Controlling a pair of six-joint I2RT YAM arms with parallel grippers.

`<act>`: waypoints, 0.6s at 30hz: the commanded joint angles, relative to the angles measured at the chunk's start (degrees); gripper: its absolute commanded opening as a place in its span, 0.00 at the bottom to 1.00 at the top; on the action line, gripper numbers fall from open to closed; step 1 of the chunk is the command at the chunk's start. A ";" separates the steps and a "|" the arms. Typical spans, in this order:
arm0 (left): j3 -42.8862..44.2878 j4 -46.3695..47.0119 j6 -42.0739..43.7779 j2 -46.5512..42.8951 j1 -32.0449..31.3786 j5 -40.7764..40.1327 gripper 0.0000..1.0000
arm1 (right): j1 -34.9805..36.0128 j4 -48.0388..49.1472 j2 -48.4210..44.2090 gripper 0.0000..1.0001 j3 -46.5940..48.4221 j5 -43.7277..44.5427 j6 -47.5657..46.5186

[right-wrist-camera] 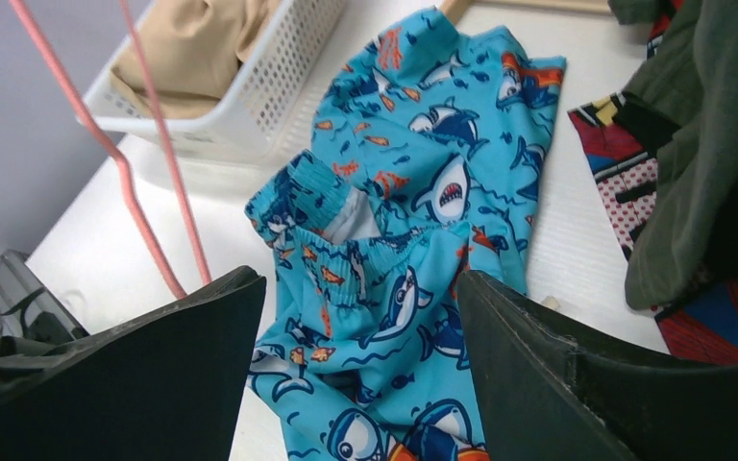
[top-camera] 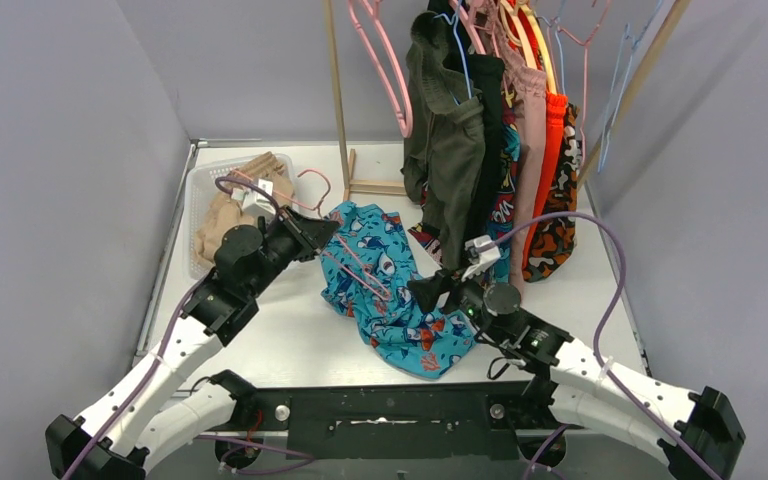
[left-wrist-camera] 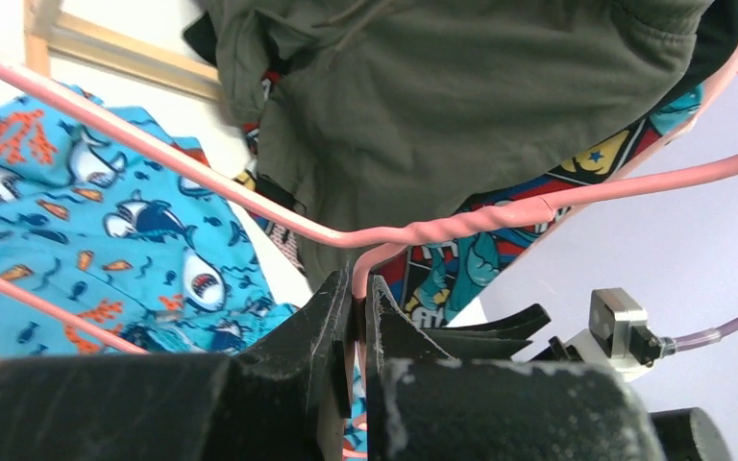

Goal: Remove the shorts from the hanger

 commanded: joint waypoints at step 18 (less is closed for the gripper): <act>-3.46 6.05 -26.01 3.48 3.01 5.90 0.00 | 2.31 17.46 6.69 0.58 0.71 -12.19 -14.41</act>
